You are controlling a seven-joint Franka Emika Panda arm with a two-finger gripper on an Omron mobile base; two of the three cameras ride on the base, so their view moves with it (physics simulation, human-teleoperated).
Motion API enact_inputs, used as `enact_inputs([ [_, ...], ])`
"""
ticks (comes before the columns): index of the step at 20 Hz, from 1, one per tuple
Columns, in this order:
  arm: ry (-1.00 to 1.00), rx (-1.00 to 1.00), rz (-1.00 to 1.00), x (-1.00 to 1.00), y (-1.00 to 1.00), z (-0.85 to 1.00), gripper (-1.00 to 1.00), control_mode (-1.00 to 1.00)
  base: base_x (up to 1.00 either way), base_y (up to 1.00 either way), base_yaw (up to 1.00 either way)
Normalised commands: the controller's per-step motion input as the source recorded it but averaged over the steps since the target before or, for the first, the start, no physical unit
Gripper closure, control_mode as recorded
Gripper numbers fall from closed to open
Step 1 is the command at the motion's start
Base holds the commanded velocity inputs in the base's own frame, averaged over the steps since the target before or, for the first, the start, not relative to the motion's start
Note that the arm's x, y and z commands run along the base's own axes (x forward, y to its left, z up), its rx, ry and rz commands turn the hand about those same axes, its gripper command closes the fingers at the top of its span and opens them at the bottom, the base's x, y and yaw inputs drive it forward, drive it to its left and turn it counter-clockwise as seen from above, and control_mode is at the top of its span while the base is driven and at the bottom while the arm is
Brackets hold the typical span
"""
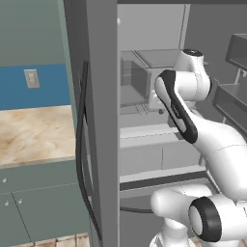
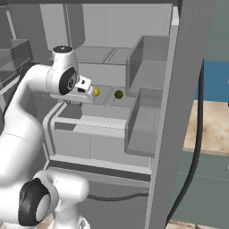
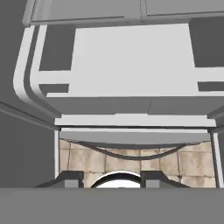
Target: Grab the lemon and lime from the fridge, place them in the blender, close the lid, and turn on the blender to create a marinade.
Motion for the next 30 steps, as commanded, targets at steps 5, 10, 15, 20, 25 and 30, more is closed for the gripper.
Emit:
enact_inputs([
  [5,-0.32,0.00,0.00,-0.15,0.00,0.00,-1.00,-1.00,0.00,0.00,0.00],
  [10,-0.43,0.00,0.00,0.16,0.13,0.20,-1.00,-1.00,0.00,0.00,0.00],
  [15,0.00,0.00,0.00,0.76,0.21,0.01,-1.00,-1.00,0.00,0.00,0.00],
  [20,0.06,0.00,0.00,0.75,0.16,0.00,-1.00,-1.00,0.00,0.00,0.00],
  [25,0.03,-0.02,0.01,0.20,0.02,-0.22,-1.00,-1.00,0.00,0.00,0.00],
  [30,-0.06,-0.03,0.00,0.10,0.05,-0.60,-1.00,-1.00,0.00,0.00,0.00],
])
